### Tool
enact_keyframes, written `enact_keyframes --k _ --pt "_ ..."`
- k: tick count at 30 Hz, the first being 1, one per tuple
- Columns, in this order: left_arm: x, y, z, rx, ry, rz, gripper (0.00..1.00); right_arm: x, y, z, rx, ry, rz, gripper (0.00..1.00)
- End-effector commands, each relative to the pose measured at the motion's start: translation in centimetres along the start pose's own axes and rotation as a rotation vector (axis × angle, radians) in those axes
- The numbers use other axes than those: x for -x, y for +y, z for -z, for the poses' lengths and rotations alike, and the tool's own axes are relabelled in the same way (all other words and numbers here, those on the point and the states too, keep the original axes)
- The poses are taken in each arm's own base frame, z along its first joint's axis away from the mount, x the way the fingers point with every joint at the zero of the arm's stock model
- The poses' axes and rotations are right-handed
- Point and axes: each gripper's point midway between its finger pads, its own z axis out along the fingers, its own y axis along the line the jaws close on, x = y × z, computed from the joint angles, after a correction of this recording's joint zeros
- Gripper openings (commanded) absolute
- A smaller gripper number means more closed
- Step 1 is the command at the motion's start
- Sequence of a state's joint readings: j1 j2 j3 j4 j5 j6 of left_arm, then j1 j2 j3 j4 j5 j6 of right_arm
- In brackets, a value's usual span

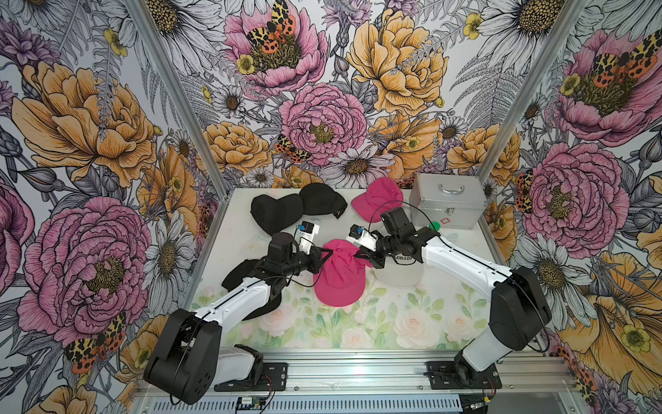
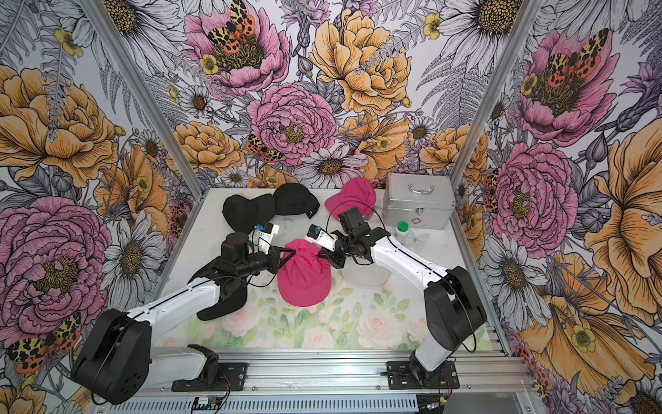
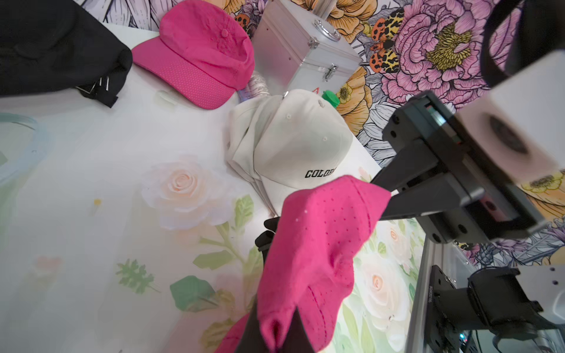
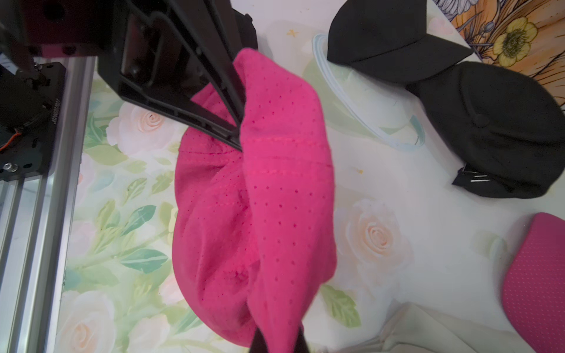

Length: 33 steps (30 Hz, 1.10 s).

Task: Stack the baseball caps by color
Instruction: Place the baseball cap at the center of the board.

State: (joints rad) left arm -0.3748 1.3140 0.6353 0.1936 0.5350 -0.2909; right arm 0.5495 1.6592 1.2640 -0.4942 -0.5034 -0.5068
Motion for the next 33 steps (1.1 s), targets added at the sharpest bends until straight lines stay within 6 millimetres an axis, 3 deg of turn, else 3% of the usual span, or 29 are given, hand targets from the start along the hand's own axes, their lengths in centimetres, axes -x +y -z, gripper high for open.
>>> enact_keyframes --k 1,8,13,18,20,22,23,25,26,27,30,33 --pt "1.5 2.3 -0.6 0.078 -0.043 0.070 0.00 0.0 -3.2 -0.5 -0.118 0.059 -0.058 0.00" --pt "1.2 5.0 -3.3 0.147 0.043 0.126 0.00 -0.3 -5.0 -2.8 -0.107 0.122 -0.119 0.00" --pt "2.6 7.5 -4.7 0.202 0.054 0.129 0.00 -0.5 -7.3 -3.6 -0.177 0.151 -0.158 0.00" --pt "3.2 9.7 -7.1 0.196 0.110 0.170 0.06 -1.1 -9.6 -4.6 -0.237 0.181 -0.194 0.00" --pt "3.0 10.5 -7.8 0.213 0.134 0.174 0.10 -1.0 -10.3 -5.1 -0.248 0.184 -0.199 0.06" --pt "2.6 11.9 -8.0 0.271 0.162 0.178 0.29 -0.7 -11.3 -5.4 -0.275 0.183 -0.216 0.17" --pt "2.8 12.3 -7.7 0.302 0.162 0.174 0.39 -0.4 -11.6 -5.4 -0.289 0.177 -0.222 0.27" --pt "3.8 12.7 -6.4 0.363 0.134 0.160 0.61 0.3 -12.1 -5.0 -0.325 0.170 -0.237 0.56" --pt "4.8 12.3 -5.4 0.384 0.101 0.146 0.67 0.5 -12.2 -4.7 -0.341 0.170 -0.237 0.82" --pt "5.2 12.3 -4.5 0.415 0.079 0.137 0.73 0.6 -12.2 -4.4 -0.361 0.173 -0.240 0.99" --pt "5.7 12.2 -2.0 0.499 0.031 0.128 0.86 1.0 -11.5 -3.8 -0.394 0.179 -0.243 0.99" --pt "4.9 11.4 -1.1 0.528 0.043 0.123 0.91 1.2 -10.3 -4.0 -0.396 0.168 -0.277 0.99"
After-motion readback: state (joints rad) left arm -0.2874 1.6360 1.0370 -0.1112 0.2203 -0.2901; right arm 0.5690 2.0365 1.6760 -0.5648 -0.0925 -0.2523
